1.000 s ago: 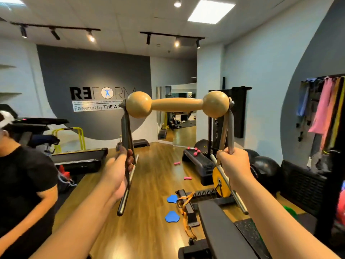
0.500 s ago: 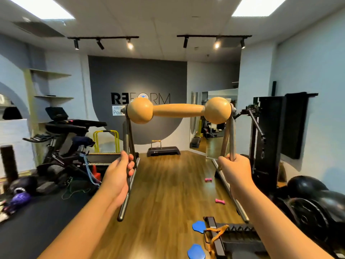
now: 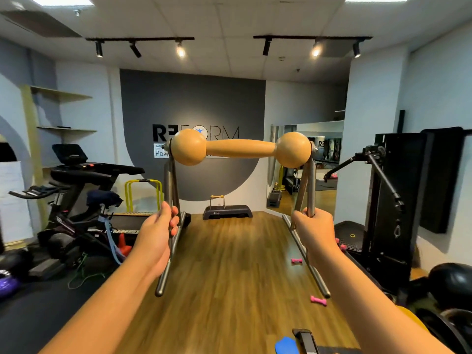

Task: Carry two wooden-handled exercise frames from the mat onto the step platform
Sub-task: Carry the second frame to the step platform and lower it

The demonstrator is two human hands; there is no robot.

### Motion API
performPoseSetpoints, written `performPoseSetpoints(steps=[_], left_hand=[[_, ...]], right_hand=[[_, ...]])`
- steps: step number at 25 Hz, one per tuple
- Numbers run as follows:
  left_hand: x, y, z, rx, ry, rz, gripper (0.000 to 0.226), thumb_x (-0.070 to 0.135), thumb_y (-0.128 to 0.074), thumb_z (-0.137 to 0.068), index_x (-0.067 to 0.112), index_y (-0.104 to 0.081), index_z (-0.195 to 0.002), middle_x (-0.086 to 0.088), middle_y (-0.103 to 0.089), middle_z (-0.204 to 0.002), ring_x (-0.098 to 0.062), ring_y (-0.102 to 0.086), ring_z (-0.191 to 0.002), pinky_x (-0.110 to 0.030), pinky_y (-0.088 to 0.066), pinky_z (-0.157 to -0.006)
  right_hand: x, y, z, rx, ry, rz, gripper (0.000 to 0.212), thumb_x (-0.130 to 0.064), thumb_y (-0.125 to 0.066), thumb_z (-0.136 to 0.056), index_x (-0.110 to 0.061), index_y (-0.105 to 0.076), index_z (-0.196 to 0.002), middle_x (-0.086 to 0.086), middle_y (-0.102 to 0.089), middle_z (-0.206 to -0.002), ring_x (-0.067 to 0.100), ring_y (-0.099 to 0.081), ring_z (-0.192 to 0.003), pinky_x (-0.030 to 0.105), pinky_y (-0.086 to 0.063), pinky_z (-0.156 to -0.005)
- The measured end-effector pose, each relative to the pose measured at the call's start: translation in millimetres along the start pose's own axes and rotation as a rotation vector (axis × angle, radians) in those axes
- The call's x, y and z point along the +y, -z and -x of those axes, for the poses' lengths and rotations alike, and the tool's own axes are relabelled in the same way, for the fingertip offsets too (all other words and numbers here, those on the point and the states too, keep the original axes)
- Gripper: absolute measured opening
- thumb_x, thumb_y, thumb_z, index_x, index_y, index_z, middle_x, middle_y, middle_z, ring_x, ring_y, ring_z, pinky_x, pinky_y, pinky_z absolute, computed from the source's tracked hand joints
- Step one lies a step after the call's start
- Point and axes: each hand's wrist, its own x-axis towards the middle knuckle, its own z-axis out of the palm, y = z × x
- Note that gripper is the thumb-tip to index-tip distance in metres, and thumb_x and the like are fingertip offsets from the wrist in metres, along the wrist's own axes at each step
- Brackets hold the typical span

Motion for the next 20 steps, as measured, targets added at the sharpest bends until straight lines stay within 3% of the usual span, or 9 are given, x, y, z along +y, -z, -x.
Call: performPoseSetpoints(steps=[3,10,15,20], left_hand=[[-19,-13,-78,0.0,0.006,-0.009,0.038,0.048,-0.043,-0.107,0.015,-0.06,-0.095,0.006,-0.043,-0.068,-0.012,-0.034,-0.063,-0.027,-0.031,-0.062],[-100,-61,-262,-0.038,0.013,0.018,0.039,0.049,-0.042,-0.107,0.015,-0.059,-0.097,0.006,-0.044,-0.067,-0.011,-0.036,-0.06,-0.028,-0.032,-0.063],[-158,-118,-398,0.021,0.012,0.037,0.039,0.047,-0.041,-0.108,0.015,-0.057,-0.093,0.006,-0.043,-0.065,-0.009,-0.036,-0.056,-0.024,-0.032,-0.057],[-200,-161,-523,0.048,-0.032,0.077,0.038,0.044,-0.042,-0.109,0.014,-0.057,-0.09,0.006,-0.045,-0.062,-0.008,-0.036,-0.057,-0.02,-0.035,-0.054]], right_hand=[[18,-44,-67,0.014,-0.011,-0.011,0.027,-0.007,-0.068,-0.08,-0.017,-0.047,-0.065,-0.005,-0.041,-0.052,0.011,-0.038,-0.049,0.03,-0.037,-0.047],[84,-126,-246,0.007,0.031,-0.04,0.033,-0.003,-0.065,-0.08,-0.018,-0.041,-0.062,-0.013,-0.035,-0.044,0.005,-0.031,-0.039,0.028,-0.032,-0.048],[130,-180,-400,-0.059,0.038,-0.05,0.025,-0.005,-0.066,-0.082,-0.014,-0.048,-0.067,0.006,-0.043,-0.061,0.02,-0.041,-0.058,0.034,-0.039,-0.057],[166,-234,-530,-0.056,0.032,-0.063,0.031,-0.01,-0.067,-0.083,-0.017,-0.048,-0.061,0.0,-0.047,-0.056,0.022,-0.046,-0.057,0.037,-0.043,-0.059]])
